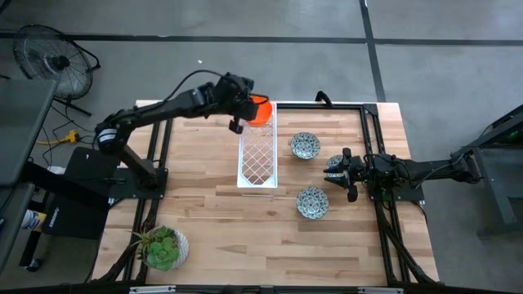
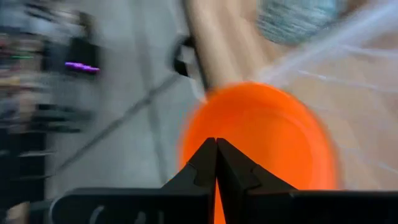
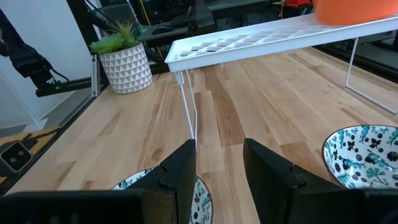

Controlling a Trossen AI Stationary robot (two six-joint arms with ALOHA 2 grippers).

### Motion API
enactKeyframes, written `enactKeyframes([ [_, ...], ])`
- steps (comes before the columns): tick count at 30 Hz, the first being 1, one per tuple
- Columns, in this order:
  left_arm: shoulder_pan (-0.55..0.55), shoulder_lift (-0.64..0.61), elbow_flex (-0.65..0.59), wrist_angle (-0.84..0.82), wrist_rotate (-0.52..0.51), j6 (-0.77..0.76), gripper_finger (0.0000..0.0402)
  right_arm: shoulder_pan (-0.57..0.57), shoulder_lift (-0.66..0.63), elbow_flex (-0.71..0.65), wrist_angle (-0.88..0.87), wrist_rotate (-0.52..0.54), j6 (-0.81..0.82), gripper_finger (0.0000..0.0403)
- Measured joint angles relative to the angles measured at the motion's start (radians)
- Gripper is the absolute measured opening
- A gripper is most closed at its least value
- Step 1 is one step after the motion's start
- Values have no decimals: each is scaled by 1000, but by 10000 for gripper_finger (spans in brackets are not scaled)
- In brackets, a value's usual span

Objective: Pick & Place Mini bowls
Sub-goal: Stack the orange bowl on top of the other orange bowls on the shelf

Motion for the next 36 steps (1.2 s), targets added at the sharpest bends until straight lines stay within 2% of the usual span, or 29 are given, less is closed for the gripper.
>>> enactKeyframes([
  [8, -36, -129, -349, 454, -113, -121, 0, 0, 0, 0, 0, 0, 0, 122],
  [12, -55, -146, -423, 574, -108, -163, 0, 0, 0, 0, 0, 1, 0, 122],
  [22, -52, -144, -434, 546, -39, -232, 0, 0, 0, 0, 0, 0, 0, 122],
  [36, -52, -144, -433, 491, -33, -261, 0, 0, 0, 0, 0, 0, 0, 122],
])
